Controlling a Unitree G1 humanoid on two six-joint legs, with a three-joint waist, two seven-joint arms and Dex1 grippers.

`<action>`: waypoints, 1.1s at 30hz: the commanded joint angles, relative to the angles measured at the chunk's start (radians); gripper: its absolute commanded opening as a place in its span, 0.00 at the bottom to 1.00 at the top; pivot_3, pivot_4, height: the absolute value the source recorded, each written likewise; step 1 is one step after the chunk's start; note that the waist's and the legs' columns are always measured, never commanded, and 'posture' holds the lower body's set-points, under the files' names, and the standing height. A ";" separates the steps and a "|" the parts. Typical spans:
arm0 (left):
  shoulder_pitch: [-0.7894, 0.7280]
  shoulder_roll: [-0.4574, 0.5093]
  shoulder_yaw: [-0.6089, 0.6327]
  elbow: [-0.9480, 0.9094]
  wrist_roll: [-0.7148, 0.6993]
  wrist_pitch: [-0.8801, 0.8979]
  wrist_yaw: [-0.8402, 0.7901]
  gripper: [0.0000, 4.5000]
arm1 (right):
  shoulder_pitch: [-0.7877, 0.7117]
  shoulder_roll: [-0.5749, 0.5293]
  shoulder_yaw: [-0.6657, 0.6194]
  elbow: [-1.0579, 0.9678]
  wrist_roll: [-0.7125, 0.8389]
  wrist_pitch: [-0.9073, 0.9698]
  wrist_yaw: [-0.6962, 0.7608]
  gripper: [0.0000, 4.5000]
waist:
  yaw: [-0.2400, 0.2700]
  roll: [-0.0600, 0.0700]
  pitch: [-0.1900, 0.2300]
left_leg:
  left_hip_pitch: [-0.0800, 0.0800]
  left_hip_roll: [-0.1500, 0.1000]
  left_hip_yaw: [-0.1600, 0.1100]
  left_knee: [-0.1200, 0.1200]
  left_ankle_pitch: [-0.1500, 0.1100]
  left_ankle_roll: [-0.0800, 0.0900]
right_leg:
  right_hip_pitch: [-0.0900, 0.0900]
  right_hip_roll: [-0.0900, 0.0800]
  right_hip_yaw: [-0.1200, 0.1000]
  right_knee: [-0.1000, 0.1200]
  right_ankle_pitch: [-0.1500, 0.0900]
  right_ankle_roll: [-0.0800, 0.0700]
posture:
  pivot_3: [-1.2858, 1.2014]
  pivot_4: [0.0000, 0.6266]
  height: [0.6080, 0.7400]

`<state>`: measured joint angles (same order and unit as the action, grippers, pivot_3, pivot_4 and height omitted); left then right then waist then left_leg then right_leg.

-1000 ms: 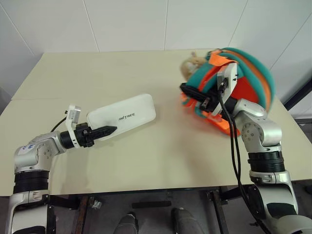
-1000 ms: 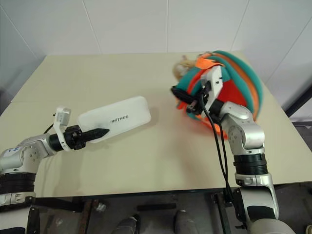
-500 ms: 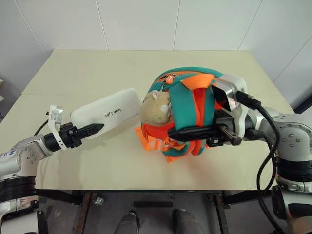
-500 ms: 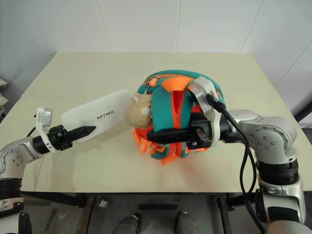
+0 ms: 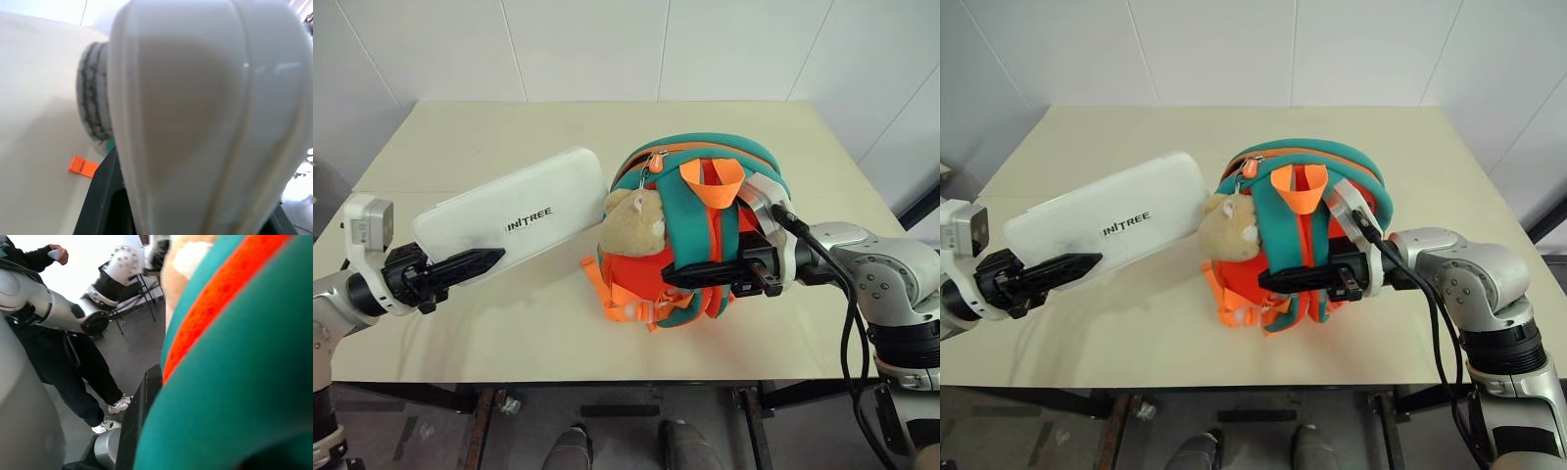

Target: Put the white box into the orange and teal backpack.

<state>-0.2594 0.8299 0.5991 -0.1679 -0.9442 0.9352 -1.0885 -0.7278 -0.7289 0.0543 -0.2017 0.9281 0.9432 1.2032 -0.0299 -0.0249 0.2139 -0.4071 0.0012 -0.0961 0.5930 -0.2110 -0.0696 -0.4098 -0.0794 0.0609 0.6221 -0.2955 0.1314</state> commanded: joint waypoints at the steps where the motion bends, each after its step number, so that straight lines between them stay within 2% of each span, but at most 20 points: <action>1: 0.005 0.029 0.003 -0.065 -0.022 -0.039 -0.012 0.30 | -0.013 0.021 0.007 0.010 -0.028 -0.035 0.020 0.00 | 0.001 0.000 0.000 | 0.000 0.000 0.000 0.000 0.000 0.000 | 0.000 0.000 0.000 0.000 0.000 0.000 | 0.52 0.24 1.00; 5: -0.040 0.060 -0.132 -0.036 0.082 -0.134 -0.052 0.30 | -0.011 0.048 0.020 0.011 -0.050 -0.046 0.019 0.00 | 0.002 0.000 0.000 | 0.000 0.000 0.000 0.000 0.000 0.000 | 0.000 0.000 0.000 0.000 0.000 0.000 | 0.52 0.24 1.00; 12: -0.247 0.075 -0.312 0.135 0.221 -0.286 -0.122 0.30 | 0.005 0.058 0.002 -0.014 -0.048 -0.036 0.015 0.00 | 0.002 0.000 0.000 | 0.000 -0.001 0.000 0.000 0.000 0.000 | 0.000 0.000 0.000 0.000 0.000 0.000 | 0.52 0.24 1.00; 20: -0.520 0.074 -0.575 0.237 0.399 -0.312 -0.186 0.30 | 0.033 0.051 -0.012 -0.046 -0.036 -0.028 0.015 0.00 | 0.002 0.000 0.000 | -0.001 -0.001 0.000 0.000 0.000 0.000 | 0.000 0.000 0.000 0.000 0.000 0.001 | 0.52 0.24 1.00; 25: -0.621 0.048 -0.650 0.274 0.450 -0.319 -0.219 0.30 | 0.044 0.054 -0.017 -0.060 -0.031 -0.026 0.011 0.00 | -0.003 0.000 0.000 | -0.001 -0.001 0.000 0.001 0.000 0.000 | 0.000 0.001 0.000 0.001 0.000 0.002 | 0.52 0.24 1.00; 27: -0.674 0.013 -0.689 0.298 0.478 -0.330 -0.232 0.30 | 0.052 0.056 -0.019 -0.066 -0.029 -0.026 0.009 0.00 | -0.001 -0.001 0.000 | -0.001 -0.001 0.000 0.001 0.000 0.000 | -0.001 0.001 0.000 0.002 0.000 0.002 | 0.52 0.24 1.00; 31: -0.825 -0.174 -0.798 0.443 0.570 -0.413 -0.222 0.30 | 0.063 0.067 -0.012 -0.077 -0.035 -0.037 0.001 0.00 | 0.009 -0.001 0.001 | -0.002 -0.002 -0.003 0.004 0.000 0.000 | 0.000 0.001 -0.001 0.004 0.000 0.003 | 0.52 0.24 1.00; 33: -0.844 -0.250 -0.827 0.487 0.600 -0.487 -0.239 0.30 | 0.064 0.071 -0.013 -0.081 -0.039 -0.042 -0.003 0.00 | 0.008 -0.001 0.001 | -0.003 -0.003 -0.002 0.006 0.000 0.000 | 0.001 0.001 0.000 0.003 0.000 0.005 | 0.52 0.24 1.00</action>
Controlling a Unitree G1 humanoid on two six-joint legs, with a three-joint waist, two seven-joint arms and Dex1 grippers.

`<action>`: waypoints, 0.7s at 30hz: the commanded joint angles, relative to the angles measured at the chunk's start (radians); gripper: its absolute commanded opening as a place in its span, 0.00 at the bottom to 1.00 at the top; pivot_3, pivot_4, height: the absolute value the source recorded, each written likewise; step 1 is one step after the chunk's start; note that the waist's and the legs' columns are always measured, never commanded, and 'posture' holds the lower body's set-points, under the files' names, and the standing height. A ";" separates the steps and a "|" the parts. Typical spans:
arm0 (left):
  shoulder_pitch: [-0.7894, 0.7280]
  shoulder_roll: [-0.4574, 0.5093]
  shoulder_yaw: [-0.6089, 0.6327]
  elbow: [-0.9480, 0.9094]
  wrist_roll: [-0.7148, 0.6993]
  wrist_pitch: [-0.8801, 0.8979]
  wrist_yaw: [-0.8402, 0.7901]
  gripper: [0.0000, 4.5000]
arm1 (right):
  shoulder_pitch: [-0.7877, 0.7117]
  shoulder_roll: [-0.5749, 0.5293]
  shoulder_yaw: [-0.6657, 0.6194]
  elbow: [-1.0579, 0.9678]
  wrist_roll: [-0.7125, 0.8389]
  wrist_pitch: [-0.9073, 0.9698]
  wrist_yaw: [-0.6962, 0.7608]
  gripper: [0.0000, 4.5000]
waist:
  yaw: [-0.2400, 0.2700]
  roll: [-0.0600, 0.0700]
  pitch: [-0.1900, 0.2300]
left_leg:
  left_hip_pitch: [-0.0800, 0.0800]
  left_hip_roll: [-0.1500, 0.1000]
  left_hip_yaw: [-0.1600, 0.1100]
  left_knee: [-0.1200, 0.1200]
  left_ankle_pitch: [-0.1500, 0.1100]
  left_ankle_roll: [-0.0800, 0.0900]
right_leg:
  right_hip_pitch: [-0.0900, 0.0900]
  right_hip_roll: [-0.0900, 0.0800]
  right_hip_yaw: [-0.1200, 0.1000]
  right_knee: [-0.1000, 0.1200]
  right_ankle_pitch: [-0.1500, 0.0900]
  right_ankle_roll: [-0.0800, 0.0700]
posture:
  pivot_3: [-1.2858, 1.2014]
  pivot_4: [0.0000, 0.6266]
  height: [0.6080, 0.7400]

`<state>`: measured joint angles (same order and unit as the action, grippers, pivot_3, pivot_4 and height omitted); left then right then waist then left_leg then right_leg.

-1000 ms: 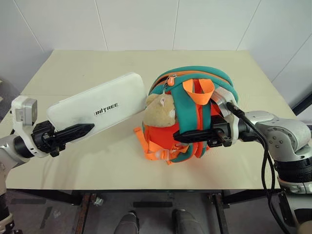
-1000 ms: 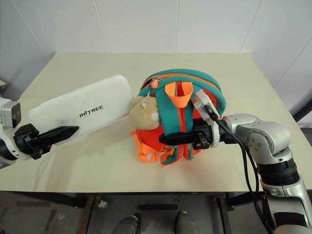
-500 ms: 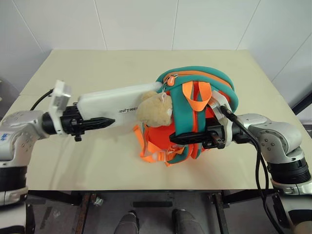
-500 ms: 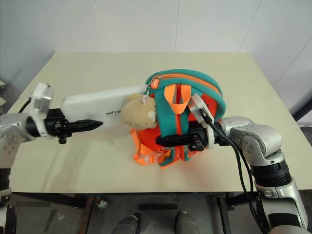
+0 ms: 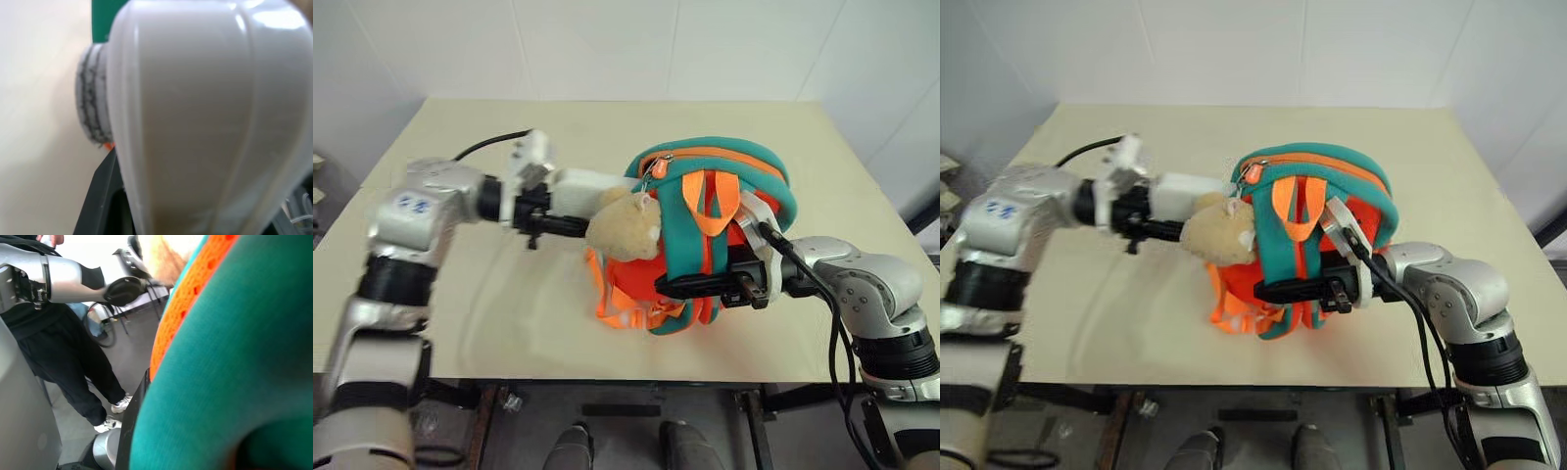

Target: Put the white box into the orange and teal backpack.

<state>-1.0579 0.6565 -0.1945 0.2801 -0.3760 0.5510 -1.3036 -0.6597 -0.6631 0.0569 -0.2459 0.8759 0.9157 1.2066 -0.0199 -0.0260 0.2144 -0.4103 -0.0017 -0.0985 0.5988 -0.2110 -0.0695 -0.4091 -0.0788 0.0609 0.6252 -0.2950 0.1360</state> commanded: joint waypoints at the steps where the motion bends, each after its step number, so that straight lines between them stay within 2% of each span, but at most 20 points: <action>1: -0.049 -0.098 -0.037 0.055 0.043 -0.127 -0.031 0.30 | -0.004 0.007 -0.015 -0.037 0.010 -0.017 -0.008 0.00 | -0.003 0.000 0.000 | -0.001 0.000 0.000 0.001 0.000 0.000 | 0.000 0.000 0.000 -0.001 0.000 0.001 | 0.52 0.24 1.00; 4: -0.063 -0.161 -0.030 0.110 0.066 -0.166 -0.005 0.30 | 0.001 0.011 -0.019 -0.045 0.011 -0.017 -0.020 0.00 | -0.018 0.000 0.000 | -0.002 0.001 0.001 0.002 -0.001 0.001 | -0.002 0.000 0.001 0.000 0.001 0.001 | 0.52 0.24 1.00; 7: -0.074 -0.217 -0.032 0.164 0.092 -0.203 0.011 0.30 | 0.012 0.012 -0.028 -0.063 0.018 -0.014 -0.038 0.00 | -0.011 0.000 0.000 | -0.002 0.001 0.001 0.001 -0.001 0.001 | -0.004 0.000 0.000 0.003 -0.001 0.000 | 0.52 0.24 1.00; 11: -0.071 -0.225 -0.018 0.175 0.109 -0.210 0.012 0.30 | 0.028 0.008 -0.037 -0.082 0.029 -0.008 -0.058 0.00 | -0.008 0.000 0.000 | -0.003 0.000 0.000 0.003 -0.001 0.001 | -0.003 0.000 0.000 0.002 -0.001 0.001 | 0.52 0.24 1.00; 13: -0.058 -0.193 -0.008 0.149 0.103 -0.192 -0.011 0.30 | 0.042 0.003 -0.048 -0.093 0.034 -0.005 -0.072 0.00 | -0.008 0.000 0.000 | -0.003 0.000 0.000 0.004 -0.001 0.001 | -0.002 0.000 0.000 0.002 0.000 0.001 | 0.52 0.24 1.00; 14: -0.046 -0.163 0.003 0.123 0.090 -0.170 -0.033 0.46 | 0.048 0.003 -0.051 -0.096 0.035 -0.005 -0.078 0.00 | -0.011 0.000 0.000 | -0.003 0.000 0.000 0.005 -0.001 0.001 | -0.002 0.000 0.000 0.003 0.000 0.001 | 0.52 0.24 1.00; 17: -0.028 -0.117 0.026 0.089 0.075 -0.157 -0.053 0.64 | 0.054 0.004 -0.054 -0.100 0.038 -0.006 -0.088 0.00 | -0.018 0.000 0.000 | -0.002 0.001 0.000 0.005 -0.001 0.001 | -0.002 0.000 0.001 0.003 0.000 0.001 | 0.52 0.24 1.00; 21: 0.020 -0.018 0.066 0.007 0.006 -0.149 -0.199 0.90 | 0.049 0.005 -0.049 -0.090 0.031 -0.013 -0.092 0.00 | -0.019 0.000 0.000 | -0.002 0.001 0.000 0.004 -0.001 0.001 | -0.002 0.000 0.001 0.004 0.000 0.001 | 0.52 0.24 1.00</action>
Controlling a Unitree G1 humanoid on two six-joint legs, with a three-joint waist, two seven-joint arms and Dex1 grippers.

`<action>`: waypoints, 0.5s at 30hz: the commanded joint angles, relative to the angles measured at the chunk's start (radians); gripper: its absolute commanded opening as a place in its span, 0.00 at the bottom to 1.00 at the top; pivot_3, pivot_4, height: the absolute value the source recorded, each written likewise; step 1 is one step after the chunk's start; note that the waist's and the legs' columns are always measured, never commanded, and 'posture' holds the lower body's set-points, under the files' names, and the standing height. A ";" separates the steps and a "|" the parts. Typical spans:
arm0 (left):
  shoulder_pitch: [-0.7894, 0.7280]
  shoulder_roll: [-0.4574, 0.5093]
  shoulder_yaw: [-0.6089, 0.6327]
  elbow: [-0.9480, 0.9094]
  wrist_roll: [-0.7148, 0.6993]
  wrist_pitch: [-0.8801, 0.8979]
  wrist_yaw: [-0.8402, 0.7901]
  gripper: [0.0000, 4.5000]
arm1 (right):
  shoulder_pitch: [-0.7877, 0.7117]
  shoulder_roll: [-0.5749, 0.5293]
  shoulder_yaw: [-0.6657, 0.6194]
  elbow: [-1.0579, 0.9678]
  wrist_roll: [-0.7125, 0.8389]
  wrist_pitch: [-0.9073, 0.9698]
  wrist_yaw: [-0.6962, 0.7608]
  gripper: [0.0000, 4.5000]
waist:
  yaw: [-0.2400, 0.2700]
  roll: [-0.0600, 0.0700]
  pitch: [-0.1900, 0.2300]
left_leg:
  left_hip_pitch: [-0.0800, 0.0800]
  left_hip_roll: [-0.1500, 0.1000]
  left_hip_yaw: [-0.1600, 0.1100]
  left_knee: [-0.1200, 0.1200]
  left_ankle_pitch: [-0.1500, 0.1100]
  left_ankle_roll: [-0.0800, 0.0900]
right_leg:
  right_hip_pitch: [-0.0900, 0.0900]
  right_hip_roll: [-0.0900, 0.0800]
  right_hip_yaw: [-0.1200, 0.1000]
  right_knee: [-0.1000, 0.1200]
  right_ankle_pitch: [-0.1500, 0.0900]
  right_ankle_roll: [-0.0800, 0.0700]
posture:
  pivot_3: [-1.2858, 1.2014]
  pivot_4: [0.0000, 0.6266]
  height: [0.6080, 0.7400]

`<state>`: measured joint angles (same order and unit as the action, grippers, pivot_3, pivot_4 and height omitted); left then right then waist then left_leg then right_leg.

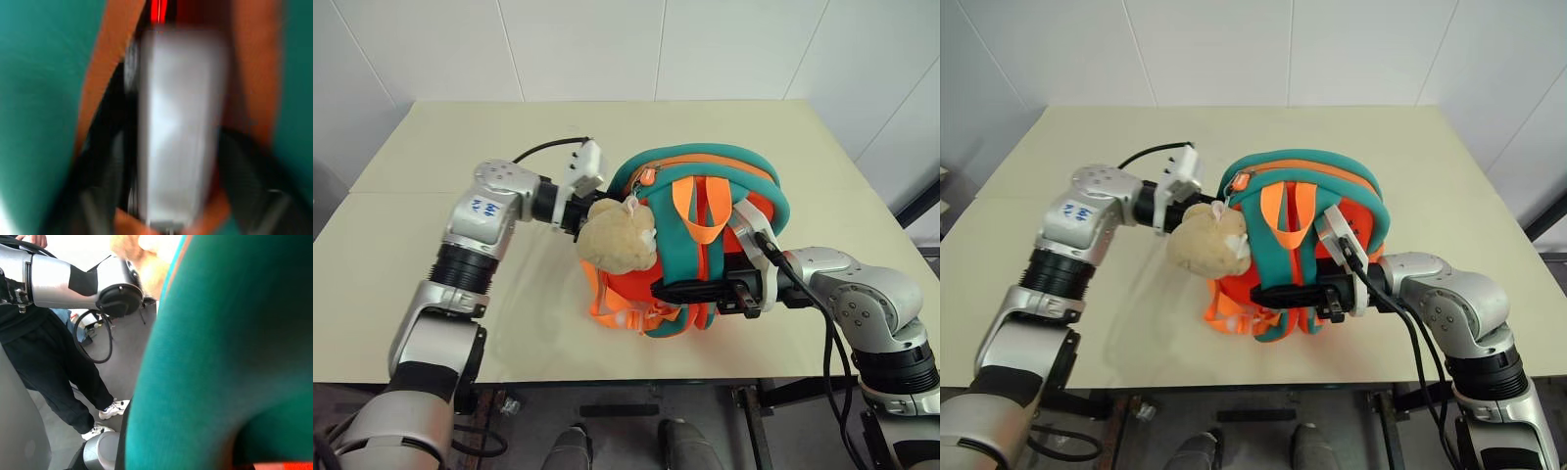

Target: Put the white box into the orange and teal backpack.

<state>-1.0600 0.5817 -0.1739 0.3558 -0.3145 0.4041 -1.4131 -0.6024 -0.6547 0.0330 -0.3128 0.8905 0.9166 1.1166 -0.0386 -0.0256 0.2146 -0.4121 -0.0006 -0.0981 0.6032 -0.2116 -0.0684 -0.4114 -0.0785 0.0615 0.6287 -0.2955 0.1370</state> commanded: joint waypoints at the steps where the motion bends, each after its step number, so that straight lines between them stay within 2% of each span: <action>1: 0.027 0.076 0.060 -0.071 -0.059 -0.006 -0.094 0.90 | -0.010 -0.003 -0.024 -0.019 0.013 -0.015 -0.002 0.00 | 0.000 0.000 0.000 | 0.000 0.000 0.000 0.000 0.000 0.000 | 0.000 0.000 0.000 0.000 0.000 0.000 | 0.52 0.24 1.00; 8: 0.104 0.219 0.137 -0.114 -0.089 -0.021 -0.140 0.90 | -0.022 0.003 -0.011 0.010 -0.008 -0.027 0.001 0.00 | 0.006 0.000 0.000 | 0.000 0.000 0.000 0.001 0.000 0.000 | 0.001 0.000 0.000 0.000 0.000 0.000 | 0.52 0.24 1.00; 15: 0.217 0.247 0.213 -0.337 -0.222 0.093 -0.068 0.90 | -0.031 0.008 0.005 0.046 -0.033 -0.040 0.014 0.00 | 0.010 0.000 0.000 | 0.000 0.000 0.000 0.001 0.000 0.000 | 0.001 0.000 0.000 0.000 0.000 0.000 | 0.52 0.24 1.00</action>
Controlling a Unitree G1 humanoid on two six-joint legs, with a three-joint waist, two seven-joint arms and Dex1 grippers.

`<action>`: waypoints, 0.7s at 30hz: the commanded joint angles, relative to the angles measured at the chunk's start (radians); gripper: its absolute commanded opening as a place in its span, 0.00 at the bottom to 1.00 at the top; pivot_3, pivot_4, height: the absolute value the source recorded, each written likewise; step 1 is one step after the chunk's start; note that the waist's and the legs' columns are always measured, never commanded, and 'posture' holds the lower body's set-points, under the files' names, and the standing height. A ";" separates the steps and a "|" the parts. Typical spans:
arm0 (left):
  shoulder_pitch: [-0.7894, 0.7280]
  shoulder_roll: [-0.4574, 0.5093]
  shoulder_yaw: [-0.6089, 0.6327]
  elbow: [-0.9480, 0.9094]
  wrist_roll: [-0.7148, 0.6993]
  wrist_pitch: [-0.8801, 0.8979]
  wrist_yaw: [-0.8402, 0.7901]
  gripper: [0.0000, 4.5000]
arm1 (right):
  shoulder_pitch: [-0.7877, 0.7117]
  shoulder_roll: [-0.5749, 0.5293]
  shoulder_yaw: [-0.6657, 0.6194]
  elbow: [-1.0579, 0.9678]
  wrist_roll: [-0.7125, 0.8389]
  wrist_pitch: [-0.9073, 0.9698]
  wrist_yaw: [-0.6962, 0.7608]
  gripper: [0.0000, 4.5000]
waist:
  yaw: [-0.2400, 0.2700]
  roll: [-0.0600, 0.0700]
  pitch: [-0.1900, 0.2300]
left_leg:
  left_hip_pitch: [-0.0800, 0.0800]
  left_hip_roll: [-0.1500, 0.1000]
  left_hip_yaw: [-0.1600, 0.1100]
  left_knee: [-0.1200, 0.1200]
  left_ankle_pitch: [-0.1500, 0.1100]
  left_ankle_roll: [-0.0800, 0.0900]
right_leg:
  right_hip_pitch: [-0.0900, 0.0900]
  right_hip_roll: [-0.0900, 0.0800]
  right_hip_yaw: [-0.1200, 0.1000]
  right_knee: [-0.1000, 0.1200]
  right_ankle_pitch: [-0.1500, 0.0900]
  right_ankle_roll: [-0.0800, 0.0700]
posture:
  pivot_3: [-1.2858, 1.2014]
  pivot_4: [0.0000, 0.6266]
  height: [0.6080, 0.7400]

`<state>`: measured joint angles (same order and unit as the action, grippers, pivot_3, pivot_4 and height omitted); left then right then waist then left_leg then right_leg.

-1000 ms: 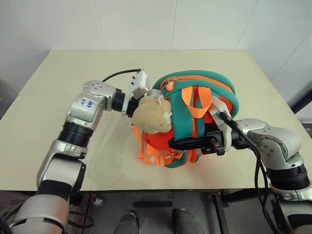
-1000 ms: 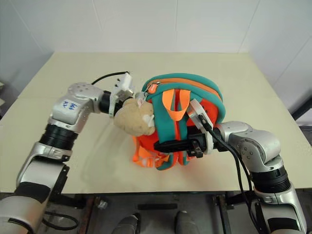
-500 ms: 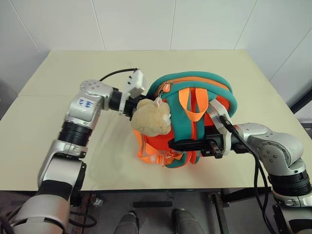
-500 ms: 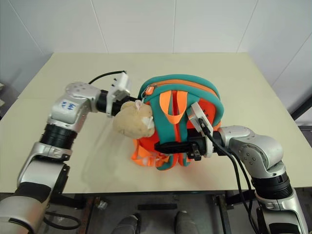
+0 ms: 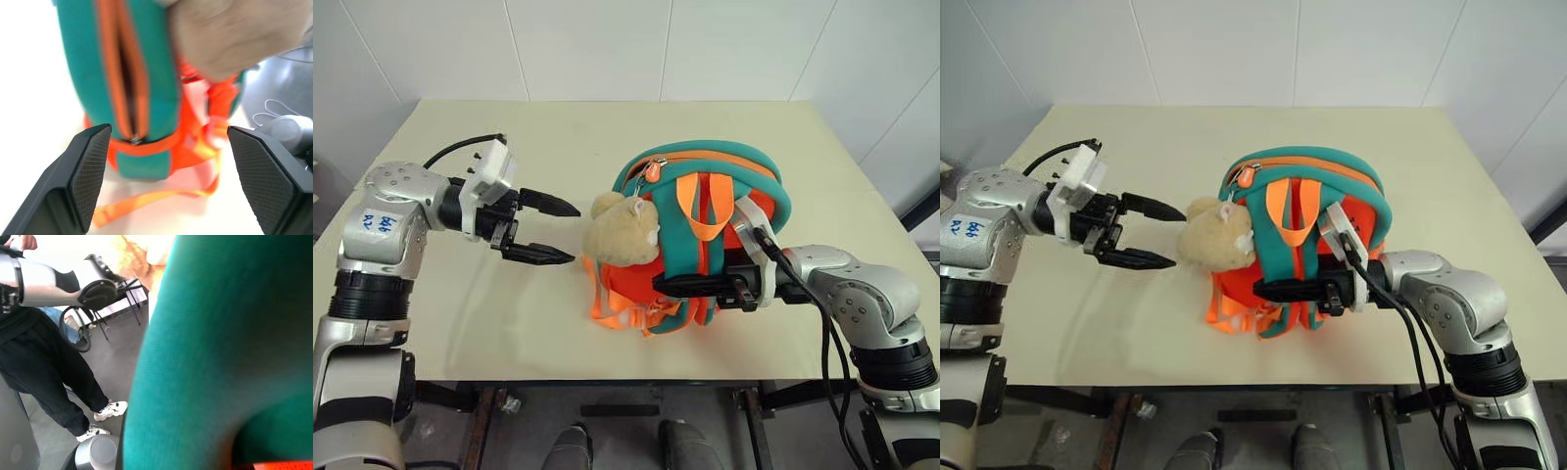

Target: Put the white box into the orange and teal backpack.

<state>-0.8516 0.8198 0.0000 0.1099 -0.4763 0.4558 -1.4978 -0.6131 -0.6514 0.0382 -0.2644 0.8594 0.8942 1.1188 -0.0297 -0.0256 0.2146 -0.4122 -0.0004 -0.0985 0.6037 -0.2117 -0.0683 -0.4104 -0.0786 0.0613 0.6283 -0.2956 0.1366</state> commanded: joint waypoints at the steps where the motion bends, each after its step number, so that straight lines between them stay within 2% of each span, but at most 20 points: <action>1: 0.022 0.000 0.050 -0.128 -0.083 0.060 0.038 0.90 | -0.023 0.007 0.003 0.006 -0.008 -0.021 0.015 0.00 | 0.001 0.000 0.000 | 0.000 0.000 0.000 0.000 0.000 0.000 | 0.000 0.000 0.000 0.000 0.000 0.000 | 0.52 0.24 1.00; 4: 0.067 -0.027 0.068 -0.276 -0.140 0.125 0.129 0.90 | -0.034 0.018 0.017 0.031 -0.023 -0.028 0.025 0.00 | 0.001 0.000 0.000 | 0.001 0.000 0.000 0.001 0.000 0.000 | 0.001 0.000 0.000 0.000 0.000 0.000 | 0.52 0.24 1.00; 9: 0.087 -0.066 0.085 -0.363 -0.196 0.180 0.235 0.90 | -0.067 0.047 0.028 0.060 -0.035 -0.040 0.032 0.00 | -0.003 0.000 0.000 | 0.002 0.000 0.000 0.001 0.000 0.000 | 0.001 0.000 0.000 0.001 0.000 0.000 | 0.52 0.24 1.00; 21: 0.094 -0.196 0.056 -0.340 -0.145 0.123 0.413 0.90 | -0.061 0.074 0.028 0.040 -0.040 -0.032 0.021 0.00 | 0.000 0.000 0.000 | 0.003 0.000 0.000 0.002 0.000 0.000 | 0.002 0.000 0.000 0.001 0.001 0.000 | 0.52 0.24 1.00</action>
<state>-0.7503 0.6285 0.0520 -0.2185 -0.6186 0.6004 -1.1025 -0.6694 -0.5838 0.0703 -0.1896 0.8098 0.8708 1.1404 -0.0293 -0.0257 0.2146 -0.4093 -0.0003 -0.0983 0.6053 -0.2117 -0.0683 -0.4080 -0.0783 0.0615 0.6289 -0.2948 0.1363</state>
